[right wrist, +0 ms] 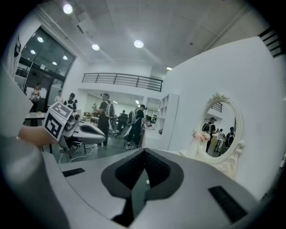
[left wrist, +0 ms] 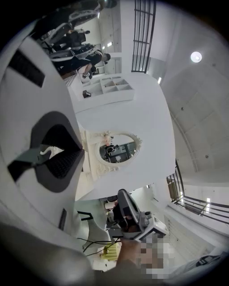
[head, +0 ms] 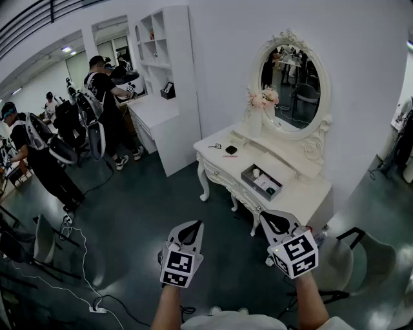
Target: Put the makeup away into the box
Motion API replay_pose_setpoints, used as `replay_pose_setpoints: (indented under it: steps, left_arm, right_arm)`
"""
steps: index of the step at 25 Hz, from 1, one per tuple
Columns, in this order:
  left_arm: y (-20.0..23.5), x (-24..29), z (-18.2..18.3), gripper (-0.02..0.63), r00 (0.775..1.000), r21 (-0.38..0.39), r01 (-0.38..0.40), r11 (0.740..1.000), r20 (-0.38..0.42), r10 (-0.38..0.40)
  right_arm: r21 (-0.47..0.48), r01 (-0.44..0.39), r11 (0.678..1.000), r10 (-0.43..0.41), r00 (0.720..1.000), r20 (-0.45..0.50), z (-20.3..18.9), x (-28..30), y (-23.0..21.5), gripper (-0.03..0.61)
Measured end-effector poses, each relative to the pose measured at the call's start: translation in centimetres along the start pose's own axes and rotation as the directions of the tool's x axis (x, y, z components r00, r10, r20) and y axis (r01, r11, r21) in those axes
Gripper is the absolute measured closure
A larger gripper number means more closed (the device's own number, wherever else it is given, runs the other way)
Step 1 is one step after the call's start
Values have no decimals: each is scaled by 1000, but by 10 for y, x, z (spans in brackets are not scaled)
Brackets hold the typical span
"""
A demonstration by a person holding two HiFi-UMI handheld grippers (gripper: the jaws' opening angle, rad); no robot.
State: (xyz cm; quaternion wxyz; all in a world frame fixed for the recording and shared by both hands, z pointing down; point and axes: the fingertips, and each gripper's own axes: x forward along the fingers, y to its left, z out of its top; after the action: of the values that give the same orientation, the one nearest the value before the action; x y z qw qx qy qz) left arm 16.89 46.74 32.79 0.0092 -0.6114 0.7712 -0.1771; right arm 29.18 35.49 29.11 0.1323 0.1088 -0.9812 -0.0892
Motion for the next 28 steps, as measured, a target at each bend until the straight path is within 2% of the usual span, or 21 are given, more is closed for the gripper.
replay_pose_setpoints:
  steps: [3, 7, 21, 25, 28]
  left_arm:
    - [4, 4, -6, 595, 1000, 31, -9, 999, -19, 9]
    - [8, 8, -12, 595, 1000, 16, 6, 1000, -23, -6]
    - [43, 0, -38, 595, 998, -5, 55, 998, -14, -55]
    - [58, 8, -46, 595, 998, -14, 54, 998, -14, -54]
    - [68, 22, -51, 595, 998, -21, 55, 998, -21, -55]
  right_arm:
    - [32, -16, 999, 16, 1000, 10, 0, 5, 1, 578]
    - [102, -19, 995, 13, 999, 53, 2, 12, -3, 577]
    - [95, 39, 995, -40, 999, 10, -2, 50, 32, 578]
    - [96, 86, 992, -86, 996, -5, -6, 66, 27, 578]
    - [107, 78, 991, -77, 997, -15, -9, 82, 21, 577]
